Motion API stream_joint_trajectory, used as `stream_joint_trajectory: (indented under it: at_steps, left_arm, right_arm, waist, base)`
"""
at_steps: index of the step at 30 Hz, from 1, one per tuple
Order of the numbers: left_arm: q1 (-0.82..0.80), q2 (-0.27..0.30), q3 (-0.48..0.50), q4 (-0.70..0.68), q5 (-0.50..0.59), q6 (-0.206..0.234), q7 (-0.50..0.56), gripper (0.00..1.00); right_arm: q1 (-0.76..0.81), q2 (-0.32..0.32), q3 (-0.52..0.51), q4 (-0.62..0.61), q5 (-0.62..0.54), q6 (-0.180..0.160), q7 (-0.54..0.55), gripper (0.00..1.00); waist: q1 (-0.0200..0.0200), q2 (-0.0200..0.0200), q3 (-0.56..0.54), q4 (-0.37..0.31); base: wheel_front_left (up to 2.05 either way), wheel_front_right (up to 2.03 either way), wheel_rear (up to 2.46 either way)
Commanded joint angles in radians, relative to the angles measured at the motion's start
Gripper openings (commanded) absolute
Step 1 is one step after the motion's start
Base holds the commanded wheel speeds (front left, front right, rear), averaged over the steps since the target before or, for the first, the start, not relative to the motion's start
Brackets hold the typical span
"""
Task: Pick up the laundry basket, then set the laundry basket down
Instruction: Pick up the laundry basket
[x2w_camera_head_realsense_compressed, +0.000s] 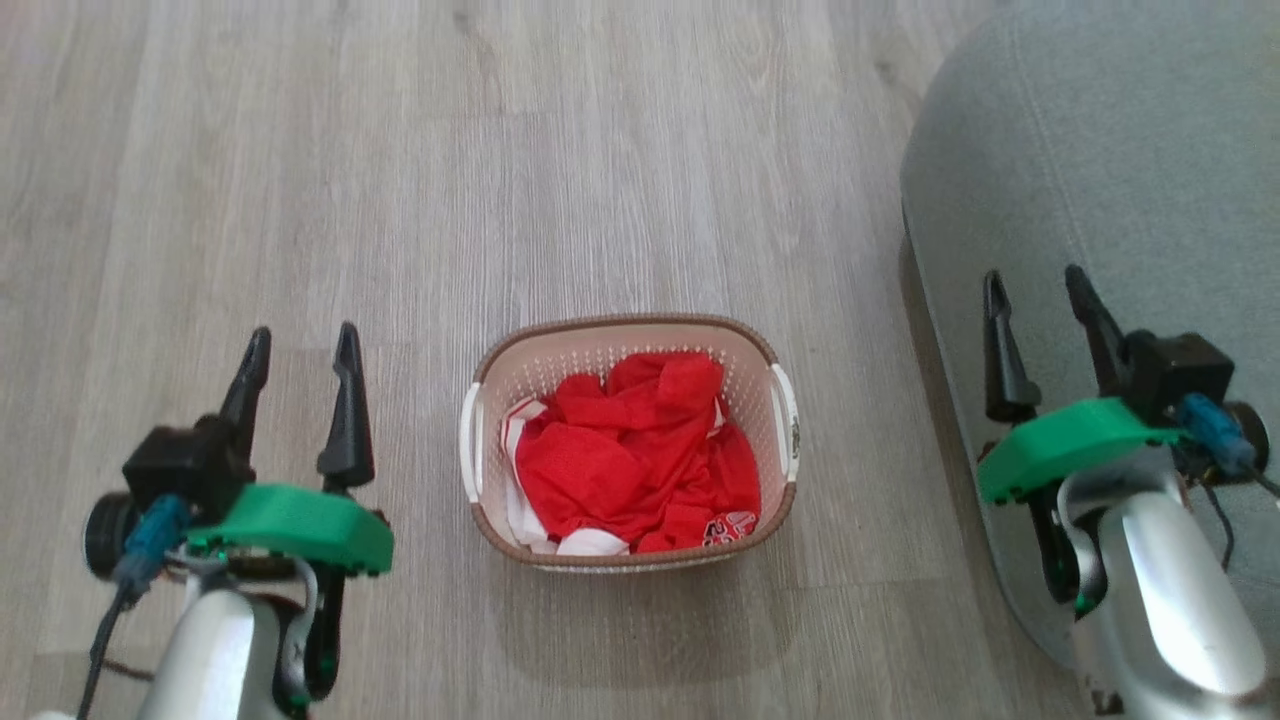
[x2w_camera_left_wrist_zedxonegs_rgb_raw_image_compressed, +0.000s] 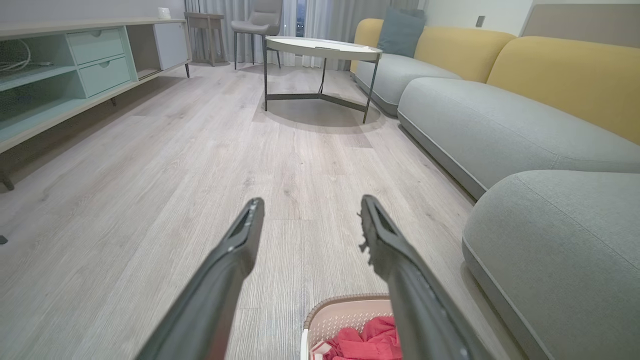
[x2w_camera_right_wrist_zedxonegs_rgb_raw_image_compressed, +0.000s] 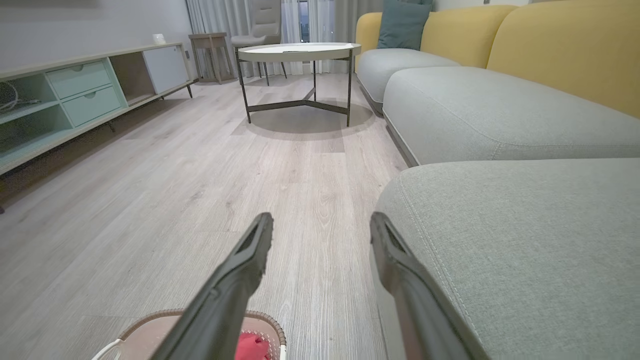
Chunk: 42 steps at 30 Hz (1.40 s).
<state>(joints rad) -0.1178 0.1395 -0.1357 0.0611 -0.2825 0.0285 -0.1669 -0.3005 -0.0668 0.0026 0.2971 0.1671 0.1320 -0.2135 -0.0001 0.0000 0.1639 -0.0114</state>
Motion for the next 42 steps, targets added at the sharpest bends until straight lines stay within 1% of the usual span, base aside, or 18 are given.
stream_joint_trajectory:
  at_steps: [1,11,20,42]
  left_arm:
    - [-0.019,0.023,0.031,-0.044,0.002,0.009,0.002,1.00]
    - [0.055,0.030,0.026,-0.088,-0.003,0.030,0.030,1.00]
    - [0.059,0.032,0.022,-0.099,-0.009,0.038,0.031,1.00]
    - [0.049,0.039,0.014,-0.090,-0.019,0.051,0.026,1.00]
  right_arm:
    - [-0.003,0.006,0.018,-0.040,0.007,-0.001,0.002,1.00]
    - [0.072,0.008,0.016,-0.086,0.018,-0.001,0.038,1.00]
    - [0.085,0.008,0.014,-0.114,0.021,-0.001,0.052,1.00]
    - [0.090,0.009,0.001,-0.126,0.017,-0.001,0.057,1.00]
  waist:
    - [0.0001,0.0000,-0.013,0.000]
    - [0.0001,0.0000,-0.066,0.005]
    - [0.0001,0.0000,-0.065,0.005]
    - [0.0001,0.0000,-0.058,0.012]
  base:
    - [0.00,0.00,0.00]
    - [0.00,0.00,0.00]
    - [0.00,0.00,0.00]
    - [0.00,0.00,0.00]
